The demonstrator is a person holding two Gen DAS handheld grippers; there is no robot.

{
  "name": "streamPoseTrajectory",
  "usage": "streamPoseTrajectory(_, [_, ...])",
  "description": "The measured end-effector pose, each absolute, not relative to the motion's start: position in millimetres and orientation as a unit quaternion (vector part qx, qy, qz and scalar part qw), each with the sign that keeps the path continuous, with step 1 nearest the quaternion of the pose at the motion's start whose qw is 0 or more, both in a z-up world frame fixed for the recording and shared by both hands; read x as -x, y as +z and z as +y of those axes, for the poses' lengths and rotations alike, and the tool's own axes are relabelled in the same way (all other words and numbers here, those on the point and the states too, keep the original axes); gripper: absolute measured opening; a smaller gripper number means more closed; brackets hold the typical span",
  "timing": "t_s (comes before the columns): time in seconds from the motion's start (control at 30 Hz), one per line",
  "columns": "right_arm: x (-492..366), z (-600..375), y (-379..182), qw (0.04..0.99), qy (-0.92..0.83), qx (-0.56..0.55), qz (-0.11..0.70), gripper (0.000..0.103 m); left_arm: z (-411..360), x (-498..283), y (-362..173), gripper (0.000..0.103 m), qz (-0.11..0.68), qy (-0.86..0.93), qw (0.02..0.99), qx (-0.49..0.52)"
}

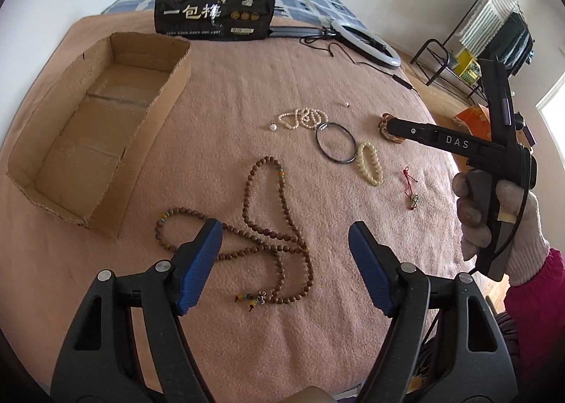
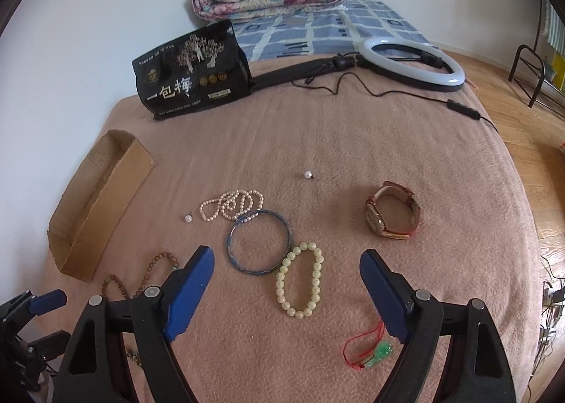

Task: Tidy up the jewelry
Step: 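Lower the left tool onto the brown bead strand while the right tool approaches the blue bangle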

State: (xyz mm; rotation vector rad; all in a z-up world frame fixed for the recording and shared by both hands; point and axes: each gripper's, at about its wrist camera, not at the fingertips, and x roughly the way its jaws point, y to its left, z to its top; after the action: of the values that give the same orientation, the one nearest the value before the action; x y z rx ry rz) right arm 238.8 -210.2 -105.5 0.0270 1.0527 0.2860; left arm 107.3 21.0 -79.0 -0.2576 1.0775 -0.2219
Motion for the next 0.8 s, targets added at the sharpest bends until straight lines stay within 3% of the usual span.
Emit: streamPoseTrajectory(0.8, [-290,-171,-169,0.81,0.194,0.035,0.553,0.089,16,-143,-158,0.077,0.603,-0.067,0.775,0.175])
